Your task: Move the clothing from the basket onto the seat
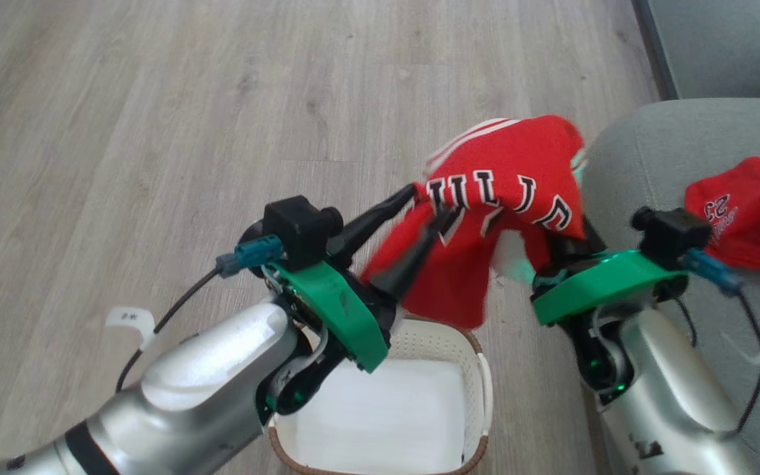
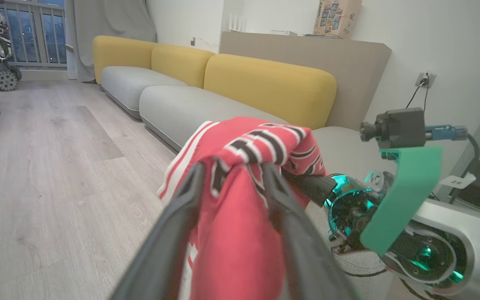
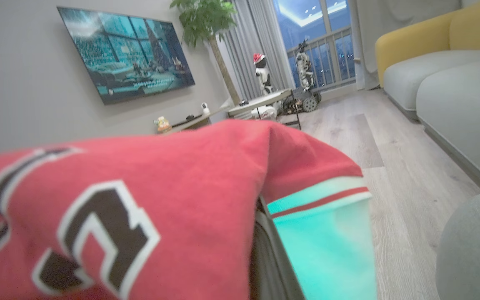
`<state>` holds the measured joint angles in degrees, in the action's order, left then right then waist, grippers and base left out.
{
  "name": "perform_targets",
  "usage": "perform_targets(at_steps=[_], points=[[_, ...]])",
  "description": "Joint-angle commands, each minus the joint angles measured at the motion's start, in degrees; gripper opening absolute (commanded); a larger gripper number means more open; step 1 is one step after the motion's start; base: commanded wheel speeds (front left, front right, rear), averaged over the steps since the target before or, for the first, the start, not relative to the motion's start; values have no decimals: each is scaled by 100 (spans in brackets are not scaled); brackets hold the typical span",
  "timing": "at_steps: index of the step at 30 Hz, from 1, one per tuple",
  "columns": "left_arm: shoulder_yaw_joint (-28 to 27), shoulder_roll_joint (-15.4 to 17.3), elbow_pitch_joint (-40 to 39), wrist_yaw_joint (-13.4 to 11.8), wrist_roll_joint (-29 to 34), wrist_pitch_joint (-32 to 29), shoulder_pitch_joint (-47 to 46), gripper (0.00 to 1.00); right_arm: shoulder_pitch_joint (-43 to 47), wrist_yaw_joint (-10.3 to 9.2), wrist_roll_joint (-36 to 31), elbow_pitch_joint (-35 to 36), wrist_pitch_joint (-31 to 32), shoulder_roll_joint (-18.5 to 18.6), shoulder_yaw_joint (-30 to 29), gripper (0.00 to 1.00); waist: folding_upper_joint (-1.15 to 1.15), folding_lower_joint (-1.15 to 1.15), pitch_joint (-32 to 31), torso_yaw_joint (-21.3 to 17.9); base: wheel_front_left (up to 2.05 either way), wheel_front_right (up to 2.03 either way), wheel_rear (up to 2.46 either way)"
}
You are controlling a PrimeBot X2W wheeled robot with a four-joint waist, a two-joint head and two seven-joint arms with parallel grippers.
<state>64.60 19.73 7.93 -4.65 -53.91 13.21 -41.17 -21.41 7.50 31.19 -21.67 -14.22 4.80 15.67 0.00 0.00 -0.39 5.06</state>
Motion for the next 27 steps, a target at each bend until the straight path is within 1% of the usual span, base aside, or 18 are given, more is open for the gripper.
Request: perform_targets(at_steps=[1,5,6,11,17,22,27], points=[[-242,129,-192,-30,-44,47,-214,100,-133,-1,52,362,-77,-122,-66,0,0,0,8,-60,0,0,0],[-192,154,-282,-36,-8,61,-128,100,-47,-1,222,668,-77,-140,-418,0,0,0,21,-212,0,0,0],[-192,154,-282,-36,-8,61,-128,100,-47,-1,222,668,-77,-140,-418,0,0,0,21,-212,0,0,0],[-193,224,-337,-84,23,89,16,100,16,-1,360,963,-77,-37,-758,0,0,0,60,-517,0,0,0],[-237,348,-361,-155,128,118,107,100,178,-1,475,1380,-68,184,-1029,0,0,0,242,-1075,0,0,0],[-347,429,-388,-187,228,146,159,100,354,-1,555,1747,72,284,-1077,0,0,0,373,-1632,0,0,0],[-449,489,-426,-213,323,159,173,100,493,-1,541,2089,154,300,-1151,0,0,0,472,-2157,0,0,0]])
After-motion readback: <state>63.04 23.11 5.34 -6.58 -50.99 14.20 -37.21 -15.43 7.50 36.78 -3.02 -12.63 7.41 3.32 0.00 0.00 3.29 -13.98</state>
